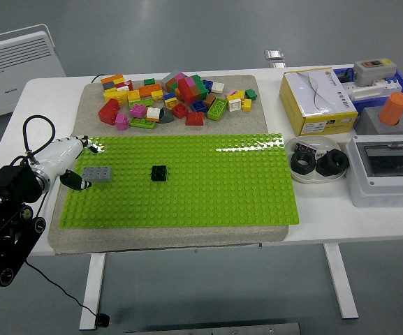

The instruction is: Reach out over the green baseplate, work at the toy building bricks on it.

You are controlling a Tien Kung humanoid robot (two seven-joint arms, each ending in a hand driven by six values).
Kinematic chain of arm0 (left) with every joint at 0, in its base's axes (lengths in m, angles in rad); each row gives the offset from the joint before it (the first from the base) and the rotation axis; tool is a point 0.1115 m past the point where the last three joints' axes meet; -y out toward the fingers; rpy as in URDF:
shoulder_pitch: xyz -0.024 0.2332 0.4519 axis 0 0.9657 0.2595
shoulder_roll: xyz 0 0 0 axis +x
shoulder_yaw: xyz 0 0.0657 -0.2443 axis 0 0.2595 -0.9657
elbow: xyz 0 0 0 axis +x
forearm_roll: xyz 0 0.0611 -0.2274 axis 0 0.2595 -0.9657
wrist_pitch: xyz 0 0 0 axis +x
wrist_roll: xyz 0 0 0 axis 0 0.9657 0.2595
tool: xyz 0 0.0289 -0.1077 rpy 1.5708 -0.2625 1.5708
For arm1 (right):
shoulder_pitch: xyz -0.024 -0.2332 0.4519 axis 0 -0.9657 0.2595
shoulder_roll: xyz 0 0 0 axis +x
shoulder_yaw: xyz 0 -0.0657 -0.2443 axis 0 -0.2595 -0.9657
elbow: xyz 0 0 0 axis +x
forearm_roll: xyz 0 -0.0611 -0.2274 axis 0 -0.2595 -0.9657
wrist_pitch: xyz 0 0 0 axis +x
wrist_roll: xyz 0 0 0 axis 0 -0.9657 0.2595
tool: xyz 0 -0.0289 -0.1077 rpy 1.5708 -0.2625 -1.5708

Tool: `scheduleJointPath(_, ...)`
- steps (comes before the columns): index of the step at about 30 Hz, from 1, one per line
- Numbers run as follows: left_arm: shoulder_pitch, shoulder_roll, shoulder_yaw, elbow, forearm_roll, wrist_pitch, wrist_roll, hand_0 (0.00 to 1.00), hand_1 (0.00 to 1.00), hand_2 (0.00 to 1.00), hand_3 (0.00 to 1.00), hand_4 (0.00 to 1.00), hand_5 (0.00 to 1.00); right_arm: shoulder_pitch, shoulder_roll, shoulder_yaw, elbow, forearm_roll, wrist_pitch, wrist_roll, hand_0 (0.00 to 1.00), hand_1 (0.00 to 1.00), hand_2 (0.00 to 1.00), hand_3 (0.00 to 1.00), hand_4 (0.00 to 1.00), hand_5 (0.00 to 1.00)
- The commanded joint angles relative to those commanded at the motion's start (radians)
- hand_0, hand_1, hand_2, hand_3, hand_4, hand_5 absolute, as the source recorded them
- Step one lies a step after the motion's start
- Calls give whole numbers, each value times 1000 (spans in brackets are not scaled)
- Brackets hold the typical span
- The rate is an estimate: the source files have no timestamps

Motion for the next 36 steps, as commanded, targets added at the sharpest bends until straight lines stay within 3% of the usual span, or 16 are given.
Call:
scheduleJointPath(26,-16,-15,10,45,0,1,0,998,998,998,606,803,2,-1,-2,13,0,-11,9,2,685,691,834,971,876,998)
scheduleJointPath(27,-16,-16,10,45,0,3,0,998,998,998,574,679,2,0,-2,15,0,-13,9,2,686,688,830,970,876,998)
scheduleJointPath(32,-18,-19,11,51,0,4,0,998,998,998,574,679,2,-1,-3,20,0,-17,12,2,686,688,830,970,876,998)
scheduleJointPath(33,-18,-19,11,52,0,3,1,998,998,998,557,611,2,-1,-3,21,0,-18,13,3,685,687,829,969,875,998)
scheduleJointPath(36,-16,-19,12,54,0,-8,6,998,998,998,557,611,2,-1,-3,23,0,-19,15,3,685,687,829,969,875,998)
